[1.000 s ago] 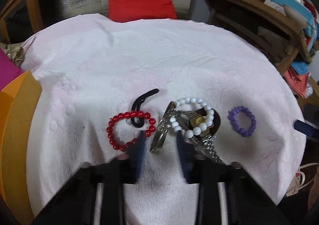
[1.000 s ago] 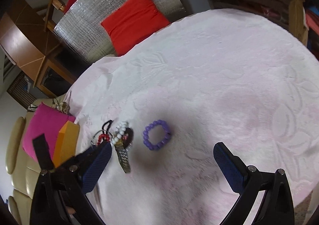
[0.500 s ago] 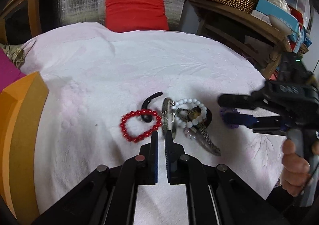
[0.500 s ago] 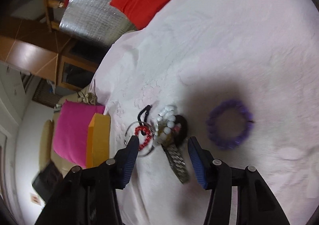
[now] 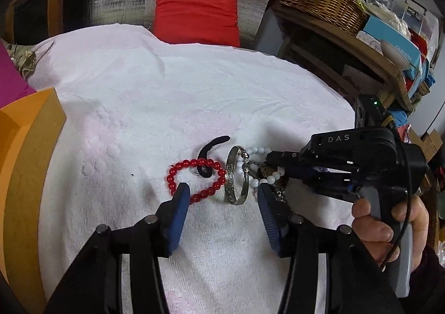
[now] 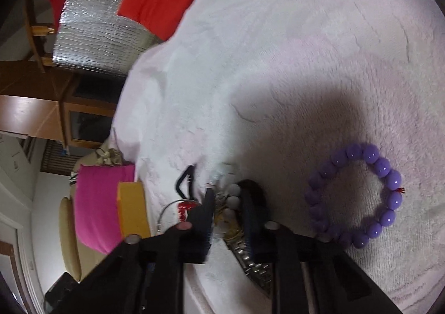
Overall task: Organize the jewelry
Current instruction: 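Grasp the silver bangle with the left tool while the right tool grasps the white pearl bracelet, then lift the bangle and pearl bracelet and carry both over the orange box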
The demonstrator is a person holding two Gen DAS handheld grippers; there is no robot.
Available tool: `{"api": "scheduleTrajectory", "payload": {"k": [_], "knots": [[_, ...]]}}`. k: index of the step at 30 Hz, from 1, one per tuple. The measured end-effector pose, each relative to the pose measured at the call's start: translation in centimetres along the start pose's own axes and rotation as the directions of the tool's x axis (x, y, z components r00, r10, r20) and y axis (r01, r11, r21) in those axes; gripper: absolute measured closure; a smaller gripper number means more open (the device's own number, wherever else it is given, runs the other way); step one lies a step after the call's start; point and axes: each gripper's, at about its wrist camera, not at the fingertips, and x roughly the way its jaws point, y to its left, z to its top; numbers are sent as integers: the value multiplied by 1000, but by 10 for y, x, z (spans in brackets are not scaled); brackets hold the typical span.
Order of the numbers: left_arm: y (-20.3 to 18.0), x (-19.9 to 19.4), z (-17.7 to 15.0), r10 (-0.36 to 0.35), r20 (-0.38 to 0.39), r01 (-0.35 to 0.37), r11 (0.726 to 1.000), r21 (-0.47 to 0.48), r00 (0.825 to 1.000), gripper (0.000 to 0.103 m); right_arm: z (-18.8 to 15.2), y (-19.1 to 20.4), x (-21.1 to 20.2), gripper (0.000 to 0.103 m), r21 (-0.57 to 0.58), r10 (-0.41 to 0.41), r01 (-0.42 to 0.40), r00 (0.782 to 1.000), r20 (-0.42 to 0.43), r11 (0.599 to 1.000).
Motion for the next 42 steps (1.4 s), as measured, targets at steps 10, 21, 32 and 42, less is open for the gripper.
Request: {"api": "scheduleTrajectory", "payload": {"k": [10,21,32,42], "knots": [[-14,18,-1,1,-31,0,1000,31,1000,52,4,10,-36,92,-67,122,-114,985,124,991],[-34,39,1,-19,-51,23,997,78,998,70,18,-13,-76,92,-10,148,-150,964,221,989],[-24,37,3,-42,-39,43,998,37,998,97,10,-6,-80,92,-71,168,-157,967,190,985],[-10,-6,1,-72,22,72,997,13,997,97,-10,23,-68,92,-203,185,-152,970,156,967]]}}
